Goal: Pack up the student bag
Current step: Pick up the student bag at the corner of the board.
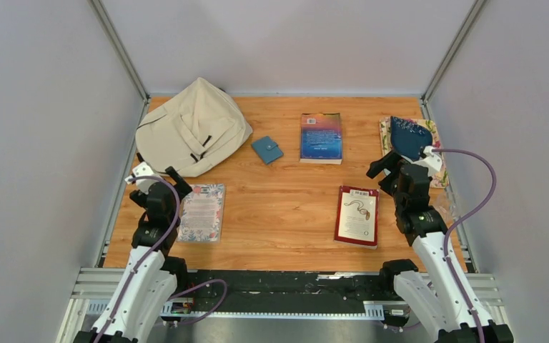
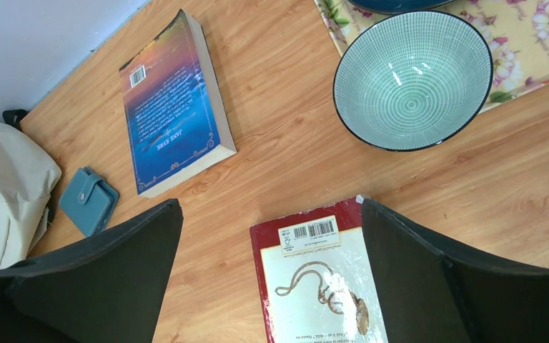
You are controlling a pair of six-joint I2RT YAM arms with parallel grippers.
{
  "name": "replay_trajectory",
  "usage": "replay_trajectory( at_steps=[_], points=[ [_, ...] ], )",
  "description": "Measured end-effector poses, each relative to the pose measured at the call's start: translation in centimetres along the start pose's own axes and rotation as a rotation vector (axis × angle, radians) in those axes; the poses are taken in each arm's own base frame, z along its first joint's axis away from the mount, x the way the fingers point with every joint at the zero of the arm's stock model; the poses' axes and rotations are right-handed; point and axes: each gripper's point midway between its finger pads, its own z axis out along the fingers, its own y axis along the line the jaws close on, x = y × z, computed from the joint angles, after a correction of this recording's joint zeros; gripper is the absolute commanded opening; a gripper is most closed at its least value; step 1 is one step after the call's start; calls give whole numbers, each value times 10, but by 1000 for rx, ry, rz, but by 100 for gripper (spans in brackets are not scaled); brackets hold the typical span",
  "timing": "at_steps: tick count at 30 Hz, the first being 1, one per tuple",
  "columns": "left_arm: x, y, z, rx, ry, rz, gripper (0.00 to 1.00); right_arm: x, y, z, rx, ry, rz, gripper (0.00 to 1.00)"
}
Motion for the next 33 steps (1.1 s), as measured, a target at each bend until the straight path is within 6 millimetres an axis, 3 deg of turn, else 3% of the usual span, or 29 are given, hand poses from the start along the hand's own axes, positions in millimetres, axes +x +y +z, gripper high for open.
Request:
replay_trajectory(
  at_steps=[10, 18, 22, 26, 33],
  points=[
    [-12, -7, 1, -29, 2, -101, 98, 8, -9, 6, 55, 37, -10, 99],
    [16, -13, -7, -28, 188, -121, 98, 12, -6, -5, 76, 106, 36, 99],
    [32, -11, -21, 23, 273, -27, 98, 14, -9, -9, 77, 100, 51, 99],
    [42, -15, -44, 152, 345, 86, 98, 30, 0, -19, -15, 152, 63, 99],
    [12, -36, -85, 416, 192, 99, 98, 36, 32, -42, -182, 255, 98, 99]
  ],
)
